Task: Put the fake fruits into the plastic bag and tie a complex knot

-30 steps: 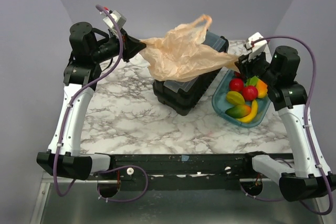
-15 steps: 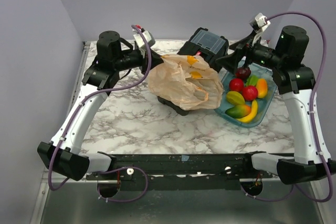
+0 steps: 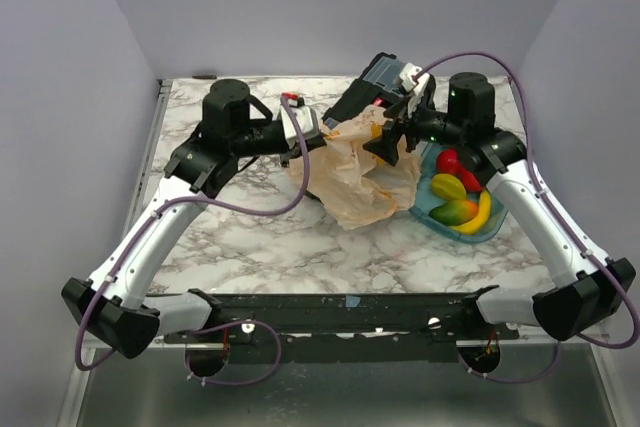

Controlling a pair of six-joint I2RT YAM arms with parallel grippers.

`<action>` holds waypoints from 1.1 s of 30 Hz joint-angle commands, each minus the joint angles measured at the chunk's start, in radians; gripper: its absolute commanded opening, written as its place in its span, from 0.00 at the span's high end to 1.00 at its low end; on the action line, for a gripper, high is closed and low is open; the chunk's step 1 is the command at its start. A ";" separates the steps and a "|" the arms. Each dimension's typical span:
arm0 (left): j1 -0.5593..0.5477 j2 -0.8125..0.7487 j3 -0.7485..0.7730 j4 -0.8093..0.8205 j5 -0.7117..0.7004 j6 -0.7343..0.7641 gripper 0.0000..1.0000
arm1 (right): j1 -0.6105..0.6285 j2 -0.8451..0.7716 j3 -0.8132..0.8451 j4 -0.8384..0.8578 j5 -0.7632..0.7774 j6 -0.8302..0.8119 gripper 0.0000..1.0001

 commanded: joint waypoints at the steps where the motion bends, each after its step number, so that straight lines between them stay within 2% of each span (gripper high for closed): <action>1: -0.068 -0.080 -0.086 -0.115 0.034 0.289 1.00 | 0.036 0.015 -0.082 0.087 0.087 -0.170 0.05; 3: -0.088 -0.099 -0.124 -0.162 0.012 0.376 1.00 | 0.067 0.003 -0.158 0.135 0.152 -0.194 0.20; 6: -0.104 -0.146 -0.187 -0.216 -0.040 0.472 1.00 | 0.076 -0.032 -0.240 0.202 0.211 -0.205 0.73; 7: -0.105 -0.166 -0.197 -0.248 -0.057 0.494 0.98 | 0.076 -0.049 -0.262 0.213 0.227 -0.218 0.88; 8: -0.105 -0.182 -0.200 -0.292 -0.076 0.501 0.88 | 0.077 -0.075 -0.281 0.220 0.238 -0.235 0.96; 10: -0.105 -0.194 -0.169 -0.406 -0.142 0.468 0.73 | 0.079 -0.136 -0.337 0.239 0.248 -0.289 0.99; 12: -0.086 -0.178 -0.102 -0.494 -0.187 0.358 0.67 | 0.087 -0.206 -0.407 0.275 0.265 -0.345 0.99; 13: -0.050 -0.162 -0.056 -0.531 -0.160 0.300 0.64 | 0.094 -0.238 -0.443 0.295 0.280 -0.377 0.99; 15: 0.066 -0.140 0.017 -0.554 -0.028 0.121 0.50 | 0.114 -0.283 -0.499 0.345 0.319 -0.415 0.99; 17: 0.137 -0.125 0.050 -0.490 0.035 -0.075 0.41 | 0.130 -0.305 -0.531 0.370 0.330 -0.446 0.99; 21: 0.137 -0.091 0.077 -0.304 -0.022 -0.348 0.02 | 0.161 -0.307 -0.544 0.394 0.349 -0.464 0.99; 23: 0.119 -0.040 0.118 -0.279 -0.054 -0.432 0.01 | 0.170 -0.303 -0.547 0.408 0.360 -0.470 0.99; 28: 0.066 0.089 0.155 -0.334 -0.221 -0.527 0.02 | 0.189 -0.301 -0.553 0.443 0.390 -0.477 0.99; 32: 0.041 0.136 0.100 -0.298 -0.177 -0.593 0.01 | 0.200 -0.317 -0.562 0.447 0.399 -0.474 0.99; 33: 0.034 0.145 0.099 -0.304 -0.153 -0.593 0.04 | 0.203 -0.318 -0.562 0.440 0.404 -0.476 0.99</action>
